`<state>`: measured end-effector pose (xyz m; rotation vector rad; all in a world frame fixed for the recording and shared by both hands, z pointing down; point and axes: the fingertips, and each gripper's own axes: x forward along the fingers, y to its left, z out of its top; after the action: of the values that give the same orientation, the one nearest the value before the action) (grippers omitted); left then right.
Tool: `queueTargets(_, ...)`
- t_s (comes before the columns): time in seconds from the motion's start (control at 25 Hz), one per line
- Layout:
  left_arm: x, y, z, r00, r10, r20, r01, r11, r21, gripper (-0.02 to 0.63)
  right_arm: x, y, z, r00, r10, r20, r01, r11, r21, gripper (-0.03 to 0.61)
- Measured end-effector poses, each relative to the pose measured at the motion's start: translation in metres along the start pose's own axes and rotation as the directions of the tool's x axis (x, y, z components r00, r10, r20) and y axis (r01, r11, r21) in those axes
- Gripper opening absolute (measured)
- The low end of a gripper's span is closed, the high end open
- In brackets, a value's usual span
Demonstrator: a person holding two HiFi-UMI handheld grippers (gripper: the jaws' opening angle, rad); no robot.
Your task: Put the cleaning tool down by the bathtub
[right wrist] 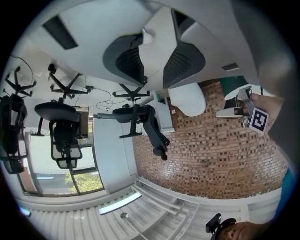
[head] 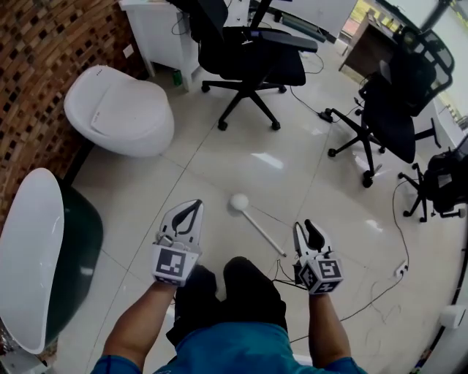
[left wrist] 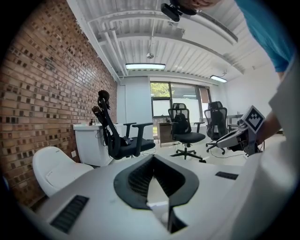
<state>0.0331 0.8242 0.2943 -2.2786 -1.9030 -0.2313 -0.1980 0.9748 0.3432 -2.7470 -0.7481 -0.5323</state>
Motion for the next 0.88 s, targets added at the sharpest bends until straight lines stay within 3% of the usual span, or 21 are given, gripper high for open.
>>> queueTargets(0.24,0.011,0.015,-0.118,0.998,0.06,-0.029,-0.06,0.998,0.001,-0.002,0.034,-0.029,-0.107,0.998,0.006,-0.059,-0.008,0.999,-0.036,0.158)
queueTargets(0.56,0.057,0.033,-0.274,0.998,0.066,0.02,-0.067,0.998,0.019,-0.003,0.148,-0.025,-0.292,0.971,0.15,-0.184,-0.174,0.977,-0.123,0.158)
queueTargets(0.76,0.093,0.028,-0.344,0.999,0.034,0.019,-0.034,0.999,-0.035,-0.003,0.2,-0.037,-0.379,0.959,0.181,-0.219,-0.218,0.962,-0.161,0.158)
queueTargets(0.88,0.123,0.024,-0.364,1.0,0.024,0.005,-0.024,1.0,-0.016,-0.003,0.219,-0.049,-0.417,0.955,0.185,-0.233,-0.224,0.963,-0.151,0.158)
